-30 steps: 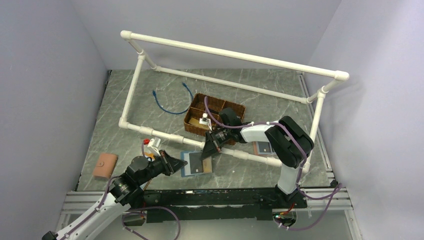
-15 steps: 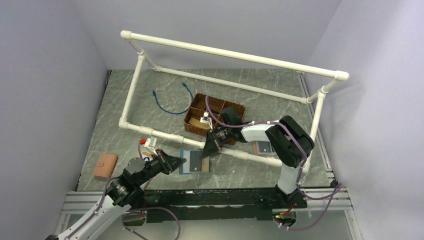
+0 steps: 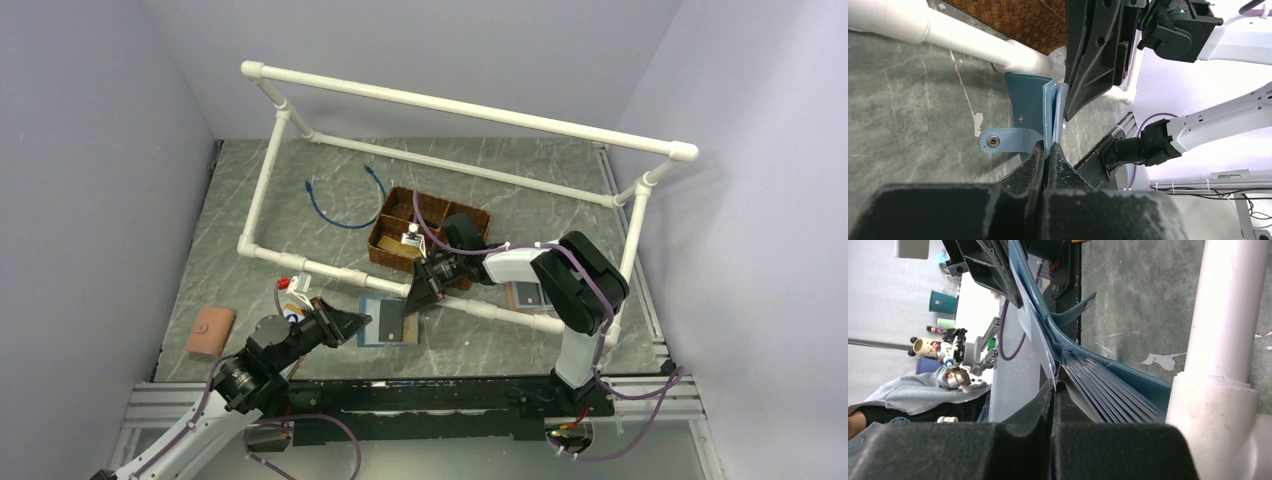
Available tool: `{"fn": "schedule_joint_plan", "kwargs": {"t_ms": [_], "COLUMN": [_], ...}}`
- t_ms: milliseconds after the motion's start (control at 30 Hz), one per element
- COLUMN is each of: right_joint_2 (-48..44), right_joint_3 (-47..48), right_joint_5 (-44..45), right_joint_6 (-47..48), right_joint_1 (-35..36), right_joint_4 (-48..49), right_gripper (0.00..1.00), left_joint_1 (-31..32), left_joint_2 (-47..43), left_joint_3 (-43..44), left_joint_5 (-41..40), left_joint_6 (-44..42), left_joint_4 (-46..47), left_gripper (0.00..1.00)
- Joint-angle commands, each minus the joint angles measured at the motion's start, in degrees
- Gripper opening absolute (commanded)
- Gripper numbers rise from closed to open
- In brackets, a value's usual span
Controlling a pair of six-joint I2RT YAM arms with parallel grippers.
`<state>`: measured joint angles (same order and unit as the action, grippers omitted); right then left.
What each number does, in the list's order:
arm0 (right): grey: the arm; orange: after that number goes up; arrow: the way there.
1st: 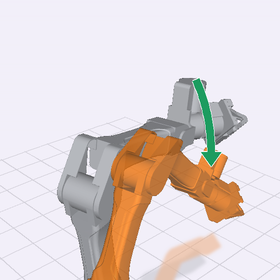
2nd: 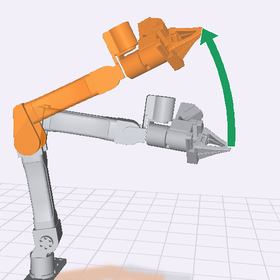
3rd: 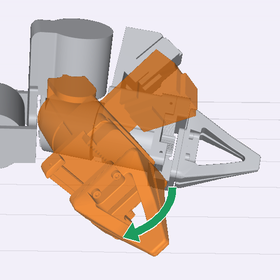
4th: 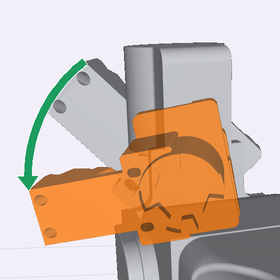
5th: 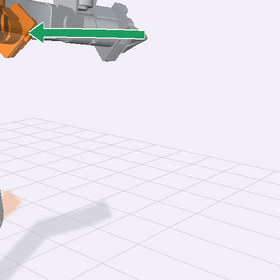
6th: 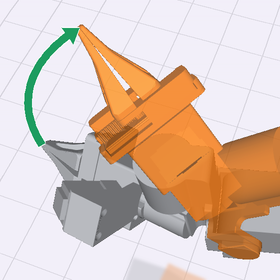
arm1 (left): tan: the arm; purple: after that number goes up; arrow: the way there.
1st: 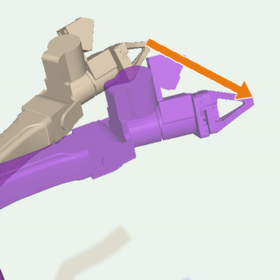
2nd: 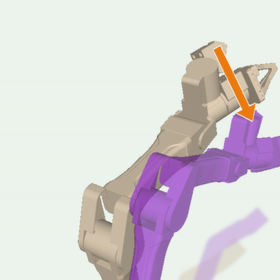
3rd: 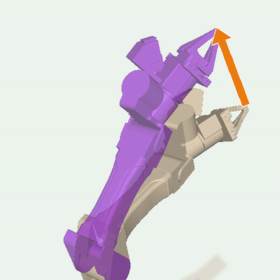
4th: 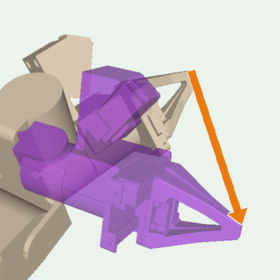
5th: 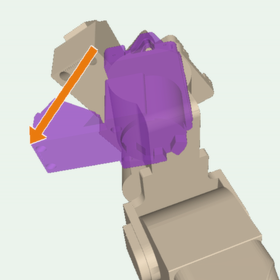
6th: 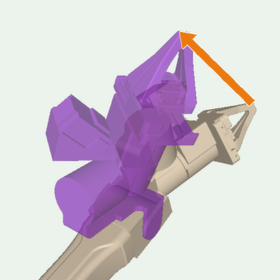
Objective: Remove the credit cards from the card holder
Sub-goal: Remove the credit card from the card holder.
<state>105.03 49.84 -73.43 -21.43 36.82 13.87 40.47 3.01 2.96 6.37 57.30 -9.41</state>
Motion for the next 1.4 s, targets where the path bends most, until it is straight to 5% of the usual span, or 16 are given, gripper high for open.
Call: {"fn": "schedule_joint_plan", "kwargs": {"t_ms": [0,633,967,1033,1233,1367], "right_joint_2": [1.22,1.34,2.15,1.99,-0.75,-1.94], "right_joint_3": [0.65,0.35,2.89,3.4,5.0,5.55], "right_joint_5": [2.68,4.16,8.78,9.27,8.95,8.08], "right_joint_6": [4.03,3.45,10.16,11.3,14.77,15.99], "right_joint_1": [-1.84,-1.84,-2.1,-2.11,-2.22,-2.2], "right_joint_4": [-3.03,-2.39,-11.65,-13.01,-16.85,-17.77], "right_gripper": [0.0,0.0,0.0,0.0,0.0,0.0], "left_joint_1": [-0.39,-0.4,-0.44,-0.45,-0.43,-0.46], "left_joint_2": [0.13,7.11,13.04,11.88,7.33,7.6], "left_joint_3": [0.88,-0.57,0.41,0.64,5.0,7.69], "left_joint_5": [-4.28,-3.3,-5.82,-6.27,-12.54,-13.65], "left_joint_6": [2.2,4.53,5.09,6.16,8.27,7.68], "left_joint_4": [-13.78,-13.94,-15.08,-17.83,-29.11,-31.01], "left_gripper": [0.0,0.0,0.01,0.13,0.67,0.75]}}
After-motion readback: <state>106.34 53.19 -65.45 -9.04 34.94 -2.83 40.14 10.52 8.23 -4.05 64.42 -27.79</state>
